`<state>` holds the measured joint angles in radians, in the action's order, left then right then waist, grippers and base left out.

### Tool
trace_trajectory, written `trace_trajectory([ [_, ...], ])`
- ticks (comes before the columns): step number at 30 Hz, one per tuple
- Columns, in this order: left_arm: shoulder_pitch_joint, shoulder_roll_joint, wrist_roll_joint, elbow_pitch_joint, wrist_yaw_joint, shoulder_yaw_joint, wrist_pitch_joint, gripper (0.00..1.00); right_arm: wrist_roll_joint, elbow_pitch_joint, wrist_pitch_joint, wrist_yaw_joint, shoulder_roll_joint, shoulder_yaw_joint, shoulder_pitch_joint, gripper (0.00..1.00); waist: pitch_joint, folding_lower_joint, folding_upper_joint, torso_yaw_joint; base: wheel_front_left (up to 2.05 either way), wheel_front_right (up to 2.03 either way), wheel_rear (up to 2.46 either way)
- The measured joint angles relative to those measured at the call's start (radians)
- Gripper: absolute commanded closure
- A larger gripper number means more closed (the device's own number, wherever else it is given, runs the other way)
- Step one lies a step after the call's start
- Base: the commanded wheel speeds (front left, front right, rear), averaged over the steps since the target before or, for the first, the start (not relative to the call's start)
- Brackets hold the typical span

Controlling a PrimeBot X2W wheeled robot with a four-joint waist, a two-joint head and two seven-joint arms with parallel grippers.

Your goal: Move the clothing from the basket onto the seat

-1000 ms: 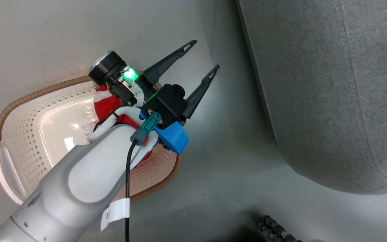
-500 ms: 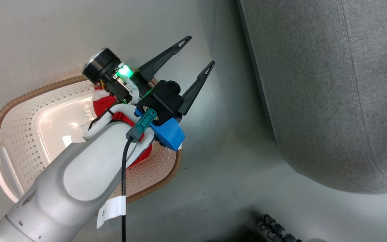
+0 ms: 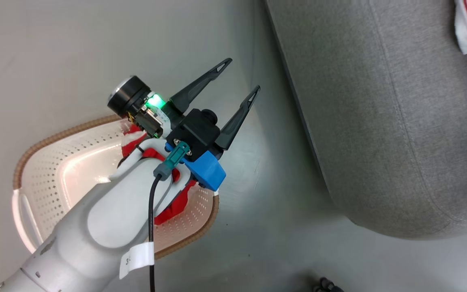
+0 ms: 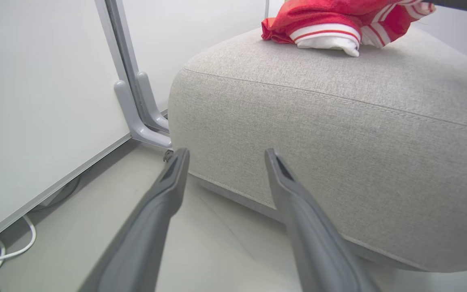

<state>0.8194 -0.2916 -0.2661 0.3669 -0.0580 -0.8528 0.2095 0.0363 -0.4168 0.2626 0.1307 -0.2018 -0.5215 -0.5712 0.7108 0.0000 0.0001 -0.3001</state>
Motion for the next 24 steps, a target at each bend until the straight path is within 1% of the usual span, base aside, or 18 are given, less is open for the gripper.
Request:
trace_trajectory([
  [7,-0.038,0.021,-0.025,0.034,0.012,0.002,0.03,0.0,-0.002,0.047,0.0,0.0,0.026,0.029,0.149,0.0,-0.083,-0.0001,0.0,0.006,0.0,0.0,0.0],
  [15,-0.086,0.048,-0.05,0.056,0.029,0.024,0.049,0.0,0.006,0.152,0.0,0.0,0.036,0.098,0.226,0.0,-0.179,0.0,0.0,0.022,0.0,0.0,0.0],
  [18,-0.109,0.054,-0.058,0.052,0.041,0.046,0.051,0.0,0.012,0.194,0.0,0.0,0.034,0.137,0.234,0.0,-0.218,0.0,0.0,0.037,0.0,0.0,0.0],
  [24,-0.178,0.065,-0.057,-0.016,0.069,0.133,0.052,0.0,0.018,0.269,0.0,0.0,0.035,0.219,0.268,0.0,-0.29,-0.0001,0.0,0.082,0.0,0.0,0.0],
])
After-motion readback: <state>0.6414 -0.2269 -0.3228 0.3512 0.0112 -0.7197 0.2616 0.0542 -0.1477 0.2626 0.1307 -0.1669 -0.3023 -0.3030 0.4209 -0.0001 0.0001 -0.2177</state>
